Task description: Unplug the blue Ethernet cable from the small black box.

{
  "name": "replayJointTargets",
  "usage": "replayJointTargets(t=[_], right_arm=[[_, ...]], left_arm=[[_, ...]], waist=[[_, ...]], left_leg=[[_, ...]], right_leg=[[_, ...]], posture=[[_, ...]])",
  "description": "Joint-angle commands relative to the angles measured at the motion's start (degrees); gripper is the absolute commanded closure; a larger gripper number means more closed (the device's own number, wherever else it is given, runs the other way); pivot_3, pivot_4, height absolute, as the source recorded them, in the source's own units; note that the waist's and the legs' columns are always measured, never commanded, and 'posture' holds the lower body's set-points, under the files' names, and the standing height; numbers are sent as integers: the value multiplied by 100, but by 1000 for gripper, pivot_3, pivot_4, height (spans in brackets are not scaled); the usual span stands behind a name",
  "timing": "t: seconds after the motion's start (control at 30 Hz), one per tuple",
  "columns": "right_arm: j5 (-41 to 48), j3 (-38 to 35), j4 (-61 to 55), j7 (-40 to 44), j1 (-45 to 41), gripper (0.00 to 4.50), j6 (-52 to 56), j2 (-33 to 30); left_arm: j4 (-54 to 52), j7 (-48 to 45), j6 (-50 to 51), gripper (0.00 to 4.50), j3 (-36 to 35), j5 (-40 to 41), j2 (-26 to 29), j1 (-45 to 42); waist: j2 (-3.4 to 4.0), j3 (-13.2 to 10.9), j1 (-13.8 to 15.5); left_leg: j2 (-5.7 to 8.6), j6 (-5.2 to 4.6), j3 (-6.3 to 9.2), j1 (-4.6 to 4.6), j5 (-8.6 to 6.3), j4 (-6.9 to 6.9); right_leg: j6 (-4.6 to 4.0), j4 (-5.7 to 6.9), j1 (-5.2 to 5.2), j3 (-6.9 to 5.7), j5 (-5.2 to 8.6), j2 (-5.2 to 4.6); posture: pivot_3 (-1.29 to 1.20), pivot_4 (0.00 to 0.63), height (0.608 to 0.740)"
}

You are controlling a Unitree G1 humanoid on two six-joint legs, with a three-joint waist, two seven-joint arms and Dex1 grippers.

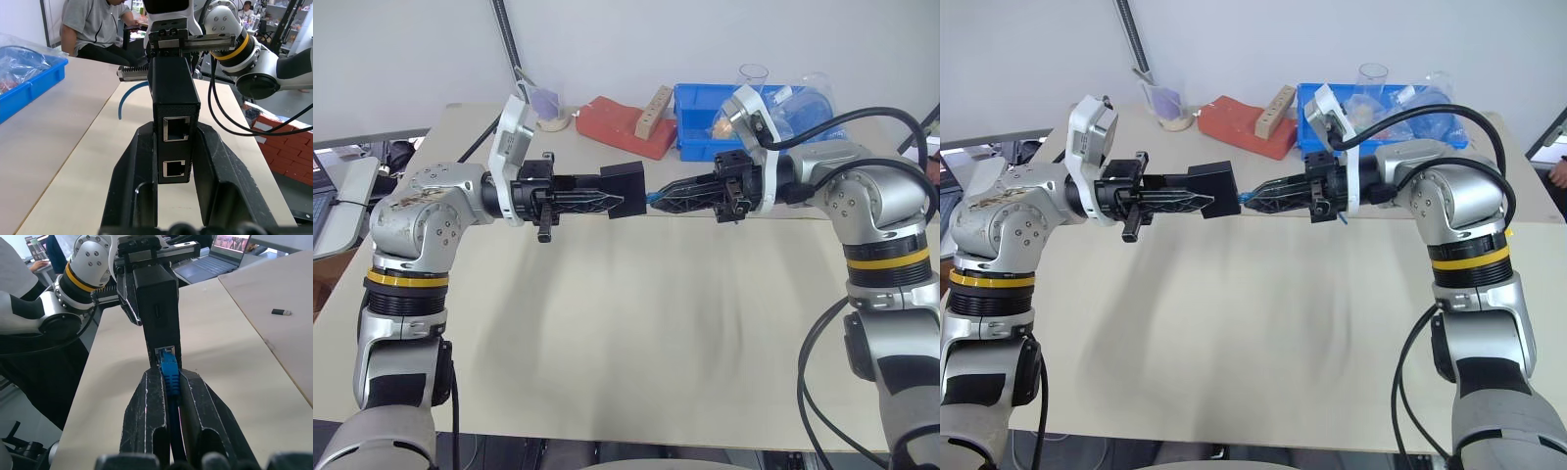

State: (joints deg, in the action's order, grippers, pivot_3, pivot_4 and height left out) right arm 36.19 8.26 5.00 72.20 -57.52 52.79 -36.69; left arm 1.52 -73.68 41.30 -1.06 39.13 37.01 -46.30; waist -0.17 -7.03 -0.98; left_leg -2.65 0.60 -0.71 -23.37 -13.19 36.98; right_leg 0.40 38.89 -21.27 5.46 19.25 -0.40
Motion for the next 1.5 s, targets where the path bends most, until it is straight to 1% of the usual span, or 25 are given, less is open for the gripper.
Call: replayJointTargets(t=[0.03, 0.27, 0.6, 0.73, 0.8, 0.83, 0.93, 0.97, 1.07, 1.17, 1.3, 1.4, 1.5], right_arm=[[32, -199, -31, 27, -248, 4491, -45, -37], [-187, -145, 14, 295, -68, 4491, -153, -453], [-222, -158, -66, 292, 29, 4491, -188, -515], [-365, -202, -207, 314, 428, 4491, -367, -833], [-426, -312, -447, 240, 833, 4491, -434, -1095], [-454, -398, -593, 122, 1081, 4491, -441, -1210], [-749, -849, -986, -912, 1950, 4491, -528, -1207], [-876, -1012, -1068, -1358, 2200, 4491, -509, -1106], [-1517, -1357, -1117, -2748, 2859, 4491, -900, -666], [-1976, -1465, -1169, -3650, 3352, 4491, -1284, -230], [-2229, -1485, -1006, -4342, 3504, 4491, -1459, 263], [-2247, -1509, -855, -4565, 3534, 4491, -1473, 522], [-2242, -1474, -799, -4560, 3571, 4491, -1455, 594]], left_arm=[[-256, -118, -46, 4009, -16, 73, 73, -42], [-169, -236, -106, 4009, 1, 0, 174, -73], [-126, -278, -138, 4009, 21, -48, 152, -95], [-100, -215, -185, 4009, -74, -97, 229, -65], [-138, -100, -261, 4009, -176, -146, 290, 21], [-201, -40, -262, 4009, -238, -131, 325, 93], [-686, 311, -188, 4009, -415, -5, 323, 414], [-883, 485, -169, 4009, -469, 38, 267, 530], [-1470, 908, -303, 4009, -475, 12, 82, 997], [-1967, 1287, -454, 4009, -387, -100, -139, 1475], [-2117, 1530, -736, 4009, -274, -320, -243, 1829], [-2112, 1545, -997, 4009, -195, -509, -218, 2010], [-2124, 1513, -1154, 4009, -180, -592, -180, 2170]], waist=[[0, 0, 0], [-1, -2, 16], [0, -4, -2], [-1, -4, 30], [-2, -6, 55], [-2, -5, 65], [-3, -5, 64], [-4, -6, 61], [-4, -6, 23], [-4, -6, 16], [-4, -6, 0], [-3, -6, 7], [-3, -6, 19]], left_leg=[[0, 0, 0, 0, 0, 0], [1, 0, 0, -2, 0, 0], [-3, 0, -2, 0, 0, -1], [-1, 0, -2, -2, 0, -1], [2, 0, 0, -7, 0, 0], [2, -1, 0, -9, 0, 0], [0, -6, 0, -11, -3, -2], [-2, -6, 0, -10, -3, -1], [-7, -5, -2, -12, -3, 1], [-6, -4, -6, -4, -3, -3], [-6, 6, -13, 0, 3, -6], [-4, 7, -15, 7, 4, -8], [-1, 7, -18, 4, 4, -10]], right_leg=[[0, 0, 0, 0, 0, 0], [0, -2, 0, 0, 0, 0], [0, -3, -1, 1, 0, 5], [0, -5, -1, 2, 0, 3], [0, -6, -1, 1, 0, -1], [0, -12, -1, 1, 0, -2], [0, -19, 1, 3, 0, -2], [0, -19, 1, 2, 0, -1], [0, -18, 2, 10, 0, 0], [0, -18, 5, 19, 0, 0], [0, -23, 3, 25, 0, 3], [0, -40, 5, 27, 0, 2], [0, -46, 5, 27, 0, 0]], posture=[[0, 150, 738], [0, 150, 738], [0, 150, 738], [0, 150, 738], [0, 150, 738], [0, 150, 738], [0, 150, 738], [0, 150, 738], [0, 150, 738], [0, 150, 738], [0, 150, 738], [0, 150, 738], [0, 150, 738]])
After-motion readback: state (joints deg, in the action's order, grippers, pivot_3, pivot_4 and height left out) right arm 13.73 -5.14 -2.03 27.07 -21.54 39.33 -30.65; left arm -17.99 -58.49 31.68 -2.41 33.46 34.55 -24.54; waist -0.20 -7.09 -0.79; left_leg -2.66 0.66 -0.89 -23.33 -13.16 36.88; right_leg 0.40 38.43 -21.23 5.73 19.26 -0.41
